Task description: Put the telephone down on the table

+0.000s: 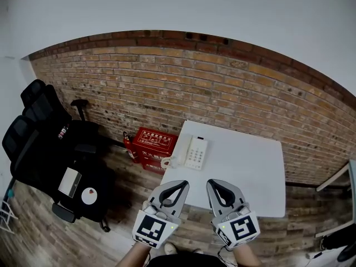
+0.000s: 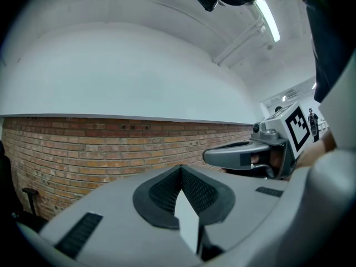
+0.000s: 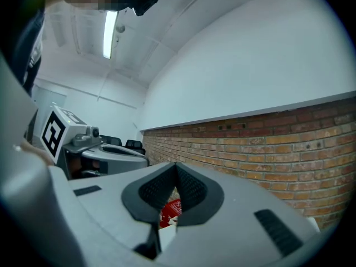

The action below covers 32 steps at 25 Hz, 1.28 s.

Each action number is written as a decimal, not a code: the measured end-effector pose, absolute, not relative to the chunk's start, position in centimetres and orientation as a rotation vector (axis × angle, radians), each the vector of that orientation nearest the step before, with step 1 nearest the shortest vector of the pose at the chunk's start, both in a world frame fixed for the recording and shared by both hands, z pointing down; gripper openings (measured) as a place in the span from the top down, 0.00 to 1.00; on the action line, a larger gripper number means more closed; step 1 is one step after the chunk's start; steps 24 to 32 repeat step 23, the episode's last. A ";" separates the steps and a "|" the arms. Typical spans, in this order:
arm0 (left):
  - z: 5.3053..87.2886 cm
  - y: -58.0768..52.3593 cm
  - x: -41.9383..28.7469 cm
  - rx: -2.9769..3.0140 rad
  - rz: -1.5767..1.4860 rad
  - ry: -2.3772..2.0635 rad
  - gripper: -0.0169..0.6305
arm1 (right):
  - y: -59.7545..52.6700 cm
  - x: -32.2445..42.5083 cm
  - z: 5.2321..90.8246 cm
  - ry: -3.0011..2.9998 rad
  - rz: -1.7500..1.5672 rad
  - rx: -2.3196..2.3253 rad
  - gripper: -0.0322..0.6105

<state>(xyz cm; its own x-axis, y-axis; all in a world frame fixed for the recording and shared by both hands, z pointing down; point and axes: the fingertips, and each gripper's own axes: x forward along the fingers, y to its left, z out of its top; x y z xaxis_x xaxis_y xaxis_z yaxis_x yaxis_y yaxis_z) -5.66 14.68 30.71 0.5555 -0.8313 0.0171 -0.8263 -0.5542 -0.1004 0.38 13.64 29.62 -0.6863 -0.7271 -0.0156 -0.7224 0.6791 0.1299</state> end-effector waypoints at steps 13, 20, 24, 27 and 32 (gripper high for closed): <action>29.4 15.9 -3.8 -2.659 -0.076 1.480 0.96 | 15.1 2.4 29.4 -2.872 -0.206 1.199 0.93; 29.7 16.3 -3.5 -2.640 -0.111 1.495 0.96 | 15.5 2.7 29.6 -2.879 -0.193 1.190 0.93; 29.8 16.5 -3.4 -2.638 -0.115 1.498 0.96 | 15.8 2.8 29.7 -2.884 -0.190 1.187 0.93; 29.8 16.5 -3.4 -2.638 -0.115 1.498 0.96 | 15.8 2.8 29.7 -2.884 -0.190 1.187 0.93; 29.8 16.5 -3.4 -2.638 -0.115 1.498 0.96 | 15.8 2.8 29.7 -2.884 -0.190 1.187 0.93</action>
